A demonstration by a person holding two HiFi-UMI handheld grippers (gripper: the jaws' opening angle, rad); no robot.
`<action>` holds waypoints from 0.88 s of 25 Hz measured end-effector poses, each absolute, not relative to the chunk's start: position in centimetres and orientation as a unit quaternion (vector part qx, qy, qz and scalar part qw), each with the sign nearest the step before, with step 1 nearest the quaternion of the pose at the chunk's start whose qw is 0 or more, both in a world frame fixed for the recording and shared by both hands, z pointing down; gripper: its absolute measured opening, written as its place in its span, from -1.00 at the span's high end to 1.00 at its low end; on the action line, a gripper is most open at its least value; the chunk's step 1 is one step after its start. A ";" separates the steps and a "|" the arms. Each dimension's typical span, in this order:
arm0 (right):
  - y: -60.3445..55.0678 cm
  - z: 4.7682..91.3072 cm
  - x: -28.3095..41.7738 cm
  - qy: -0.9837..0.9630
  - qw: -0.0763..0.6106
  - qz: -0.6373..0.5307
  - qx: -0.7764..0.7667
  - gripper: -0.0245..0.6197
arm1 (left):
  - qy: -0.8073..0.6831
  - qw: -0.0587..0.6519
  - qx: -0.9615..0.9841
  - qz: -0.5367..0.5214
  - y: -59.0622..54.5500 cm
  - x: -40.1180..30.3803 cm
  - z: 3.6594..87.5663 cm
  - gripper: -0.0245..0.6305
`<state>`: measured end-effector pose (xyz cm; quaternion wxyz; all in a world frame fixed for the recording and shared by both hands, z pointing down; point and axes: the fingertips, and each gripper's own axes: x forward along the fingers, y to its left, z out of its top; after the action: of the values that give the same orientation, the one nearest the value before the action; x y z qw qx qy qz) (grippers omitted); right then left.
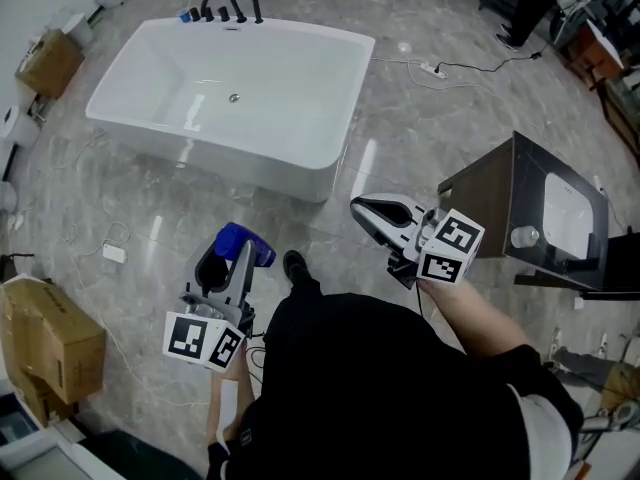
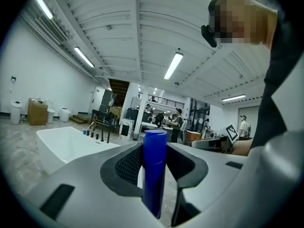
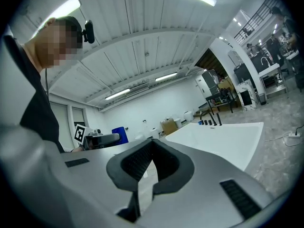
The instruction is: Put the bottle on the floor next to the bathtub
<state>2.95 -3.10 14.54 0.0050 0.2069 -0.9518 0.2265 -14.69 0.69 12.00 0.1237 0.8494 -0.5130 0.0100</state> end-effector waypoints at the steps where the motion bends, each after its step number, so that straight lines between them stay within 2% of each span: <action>1: -4.4 14.8 2.0 -0.950 0.006 0.230 0.210 0.84 | -0.505 0.124 0.854 0.013 -0.8 -15.2 12.2 0.44; 11: -11.5 17.4 -8.2 -0.948 0.048 0.252 0.190 0.84 | -0.470 0.133 0.872 0.041 -10.7 -21.0 14.7 0.44; 22: -14.6 22.2 -6.6 -0.938 0.064 0.293 0.173 0.84 | -0.489 0.204 0.845 0.070 -13.9 -19.6 21.2 0.44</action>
<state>-6.61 -14.61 22.21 0.0641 0.1735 -0.9381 0.2929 -19.63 -13.86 21.18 0.2044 0.8449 -0.4893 0.0700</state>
